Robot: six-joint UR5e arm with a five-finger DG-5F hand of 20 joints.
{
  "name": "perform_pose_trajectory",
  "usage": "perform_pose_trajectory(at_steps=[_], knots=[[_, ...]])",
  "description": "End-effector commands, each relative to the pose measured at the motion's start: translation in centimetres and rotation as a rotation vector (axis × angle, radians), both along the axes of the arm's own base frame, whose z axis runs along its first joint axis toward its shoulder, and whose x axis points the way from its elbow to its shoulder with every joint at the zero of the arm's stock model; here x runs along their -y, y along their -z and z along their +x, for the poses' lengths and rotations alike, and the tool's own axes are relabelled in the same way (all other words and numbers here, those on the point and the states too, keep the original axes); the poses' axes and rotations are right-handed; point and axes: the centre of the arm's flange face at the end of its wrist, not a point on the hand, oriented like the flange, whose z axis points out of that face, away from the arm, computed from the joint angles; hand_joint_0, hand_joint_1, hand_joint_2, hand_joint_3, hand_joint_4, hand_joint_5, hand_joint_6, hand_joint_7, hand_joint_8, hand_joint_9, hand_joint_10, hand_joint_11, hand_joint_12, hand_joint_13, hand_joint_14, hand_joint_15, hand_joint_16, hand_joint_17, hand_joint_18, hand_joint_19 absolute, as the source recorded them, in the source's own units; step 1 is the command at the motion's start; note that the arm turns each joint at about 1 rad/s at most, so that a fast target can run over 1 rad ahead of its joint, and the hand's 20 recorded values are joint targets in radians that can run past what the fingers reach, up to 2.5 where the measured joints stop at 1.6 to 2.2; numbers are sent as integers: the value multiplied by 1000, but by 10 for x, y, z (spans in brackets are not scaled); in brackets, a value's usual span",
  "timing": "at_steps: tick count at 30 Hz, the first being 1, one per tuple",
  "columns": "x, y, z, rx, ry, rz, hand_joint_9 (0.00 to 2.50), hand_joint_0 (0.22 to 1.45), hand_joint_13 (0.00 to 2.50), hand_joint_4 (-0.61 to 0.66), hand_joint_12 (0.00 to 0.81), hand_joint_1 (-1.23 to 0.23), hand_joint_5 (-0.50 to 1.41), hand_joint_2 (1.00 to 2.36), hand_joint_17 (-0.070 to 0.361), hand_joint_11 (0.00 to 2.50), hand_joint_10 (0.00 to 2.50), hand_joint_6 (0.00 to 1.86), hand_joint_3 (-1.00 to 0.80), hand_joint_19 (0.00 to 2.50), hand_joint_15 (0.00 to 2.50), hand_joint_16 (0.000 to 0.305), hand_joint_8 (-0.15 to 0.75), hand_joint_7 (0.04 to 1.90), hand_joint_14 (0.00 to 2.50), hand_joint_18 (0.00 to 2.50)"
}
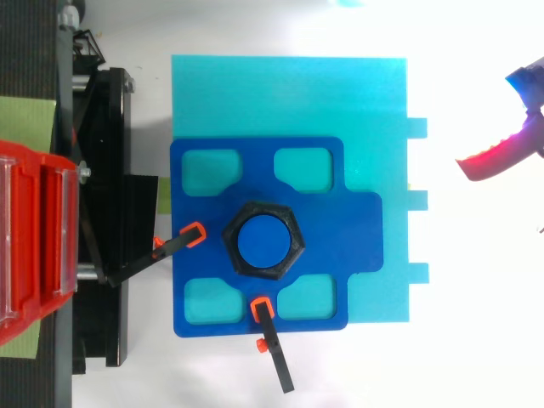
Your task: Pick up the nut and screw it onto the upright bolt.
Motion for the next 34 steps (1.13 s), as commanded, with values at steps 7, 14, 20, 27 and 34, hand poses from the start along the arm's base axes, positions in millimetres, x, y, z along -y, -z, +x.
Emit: perform_pose_trajectory(at_steps=[7, 14, 20, 27, 34], knots=[[0, 0, 0, 0, 0, -1, 258, 499, 209, 100, 326, -383, -209, 1000, 84, 0, 0, 501, -500, 0, 0, 37, 186, 646, 0, 0], [0, 0, 0, 0, 0, -1, 246, 491, 190, 96, 333, -381, -209, 1000, 88, 0, 0, 501, -500, 0, 0, 39, 186, 639, 0, 0], [0, 0, 0, 0, 0, -1, 166, 473, 117, 85, 350, -342, -219, 1000, 97, 0, 0, 501, -500, 0, 0, 43, 189, 634, 0, 0], [0, 0, 0, 0, 0, -1, 128, 472, 95, 84, 355, -320, -223, 1000, 99, 0, 0, 501, -500, 0, 0, 44, 190, 638, 0, 0], [0, 0, 0, 0, 0, -1, 121, 479, 101, 93, 349, -333, -222, 1000, 98, 0, 0, 502, -500, 0, 0, 43, 184, 667, 0, 0]])
